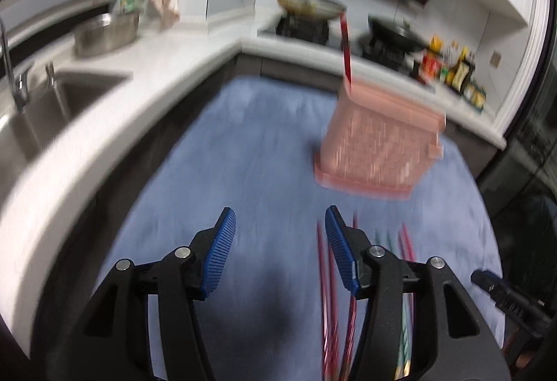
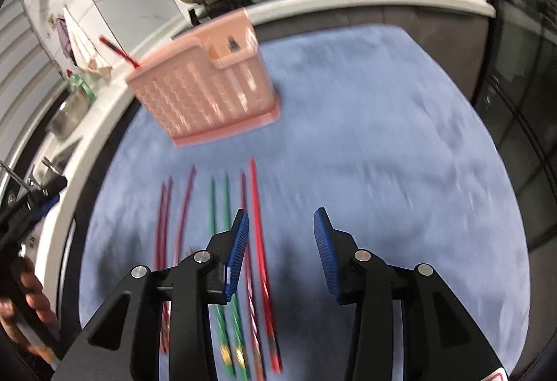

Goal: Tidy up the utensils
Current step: 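Move both tools back over the remaining chopsticks on the cloth, then grasp a dark red chopstick with the left tool while the right tool grasps a red chopstick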

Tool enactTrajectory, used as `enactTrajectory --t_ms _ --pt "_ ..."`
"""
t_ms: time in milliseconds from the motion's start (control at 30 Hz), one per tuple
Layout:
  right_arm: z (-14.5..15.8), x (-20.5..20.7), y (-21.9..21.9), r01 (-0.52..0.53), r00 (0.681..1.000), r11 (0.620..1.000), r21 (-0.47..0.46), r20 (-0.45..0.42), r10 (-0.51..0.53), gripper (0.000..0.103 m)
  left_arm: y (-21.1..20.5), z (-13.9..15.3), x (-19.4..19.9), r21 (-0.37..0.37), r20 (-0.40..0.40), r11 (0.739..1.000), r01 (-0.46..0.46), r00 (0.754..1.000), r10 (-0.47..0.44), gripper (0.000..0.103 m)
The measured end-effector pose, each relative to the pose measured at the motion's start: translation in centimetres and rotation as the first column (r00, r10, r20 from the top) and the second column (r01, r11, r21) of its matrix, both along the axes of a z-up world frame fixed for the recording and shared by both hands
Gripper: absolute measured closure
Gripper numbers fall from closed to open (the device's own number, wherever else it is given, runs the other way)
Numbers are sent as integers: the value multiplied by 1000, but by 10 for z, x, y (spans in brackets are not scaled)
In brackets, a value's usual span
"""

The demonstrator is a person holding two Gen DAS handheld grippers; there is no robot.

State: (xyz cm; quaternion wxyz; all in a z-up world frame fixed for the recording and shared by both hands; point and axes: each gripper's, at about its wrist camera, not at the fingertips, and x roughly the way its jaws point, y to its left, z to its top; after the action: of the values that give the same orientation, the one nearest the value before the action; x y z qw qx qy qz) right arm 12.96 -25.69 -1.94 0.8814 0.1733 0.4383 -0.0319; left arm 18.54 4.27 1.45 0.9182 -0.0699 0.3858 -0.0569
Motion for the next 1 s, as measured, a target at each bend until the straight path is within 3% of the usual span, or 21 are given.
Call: enactTrajectory --t_ms 200,333,600,1000 --pt "-25 -43 13 0 999 998 -57 -41 -3 63 -3 -50 -48 3 -131 999 33 991 -32 52" --pt "-37 -59 29 -35 998 996 -84 -60 30 63 -9 -67 -71 1 -176 999 53 983 -52 52" --pt "-54 -70 41 -63 995 995 -71 -78 57 64 -20 -82 -96 17 -207 996 89 975 -84 52" --pt "-69 -62 43 -78 993 993 -88 -92 70 81 -31 -93 -102 14 -226 993 115 968 -109 52"
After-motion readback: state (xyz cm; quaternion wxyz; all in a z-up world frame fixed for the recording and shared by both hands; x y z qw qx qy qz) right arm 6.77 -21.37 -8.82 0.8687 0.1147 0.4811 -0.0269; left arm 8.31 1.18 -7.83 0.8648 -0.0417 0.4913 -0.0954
